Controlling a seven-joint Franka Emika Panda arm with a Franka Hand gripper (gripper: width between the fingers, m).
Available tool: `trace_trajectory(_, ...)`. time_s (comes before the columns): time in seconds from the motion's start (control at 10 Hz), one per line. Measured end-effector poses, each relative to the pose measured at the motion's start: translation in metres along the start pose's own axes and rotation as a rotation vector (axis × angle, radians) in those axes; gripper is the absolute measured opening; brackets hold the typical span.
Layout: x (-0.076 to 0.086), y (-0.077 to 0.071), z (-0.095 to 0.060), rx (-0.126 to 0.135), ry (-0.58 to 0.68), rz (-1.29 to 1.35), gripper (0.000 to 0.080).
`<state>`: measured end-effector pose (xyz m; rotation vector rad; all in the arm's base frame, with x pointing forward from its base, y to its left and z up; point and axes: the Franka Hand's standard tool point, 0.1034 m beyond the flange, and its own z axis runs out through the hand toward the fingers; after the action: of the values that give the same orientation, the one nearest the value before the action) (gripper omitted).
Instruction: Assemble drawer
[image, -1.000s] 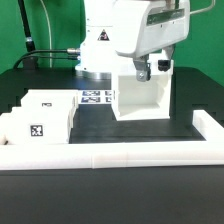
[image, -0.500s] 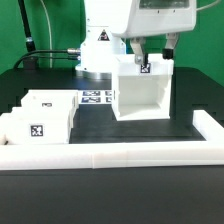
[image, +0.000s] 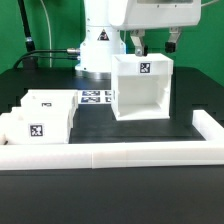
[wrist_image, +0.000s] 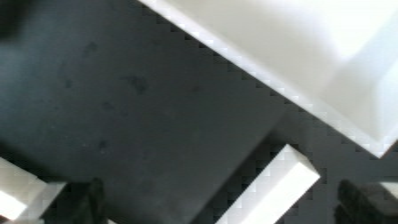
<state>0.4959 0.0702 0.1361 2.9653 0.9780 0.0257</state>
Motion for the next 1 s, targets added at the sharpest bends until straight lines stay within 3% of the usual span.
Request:
trace_trajectory(0.2,-0.001,-0.001,0.0,0.0,-0.001,0.002,0.0649)
trace_trajectory(0.4,-0.016,-0.025,-0.004,-0.014,-0.007,0.205,0.0649)
trace_trajectory(0.6,-0.023,-0.046,0.0,-0.007,-0.032,0.279,0.0649)
trace_trajectory(0.9,-0.036,-0.067,0.009,0.06,-0.045,0.369,0.0649)
trace_trajectory(1.0,-0.035,-0.066,0.009,0.059,-0.044,0.369,0.0649)
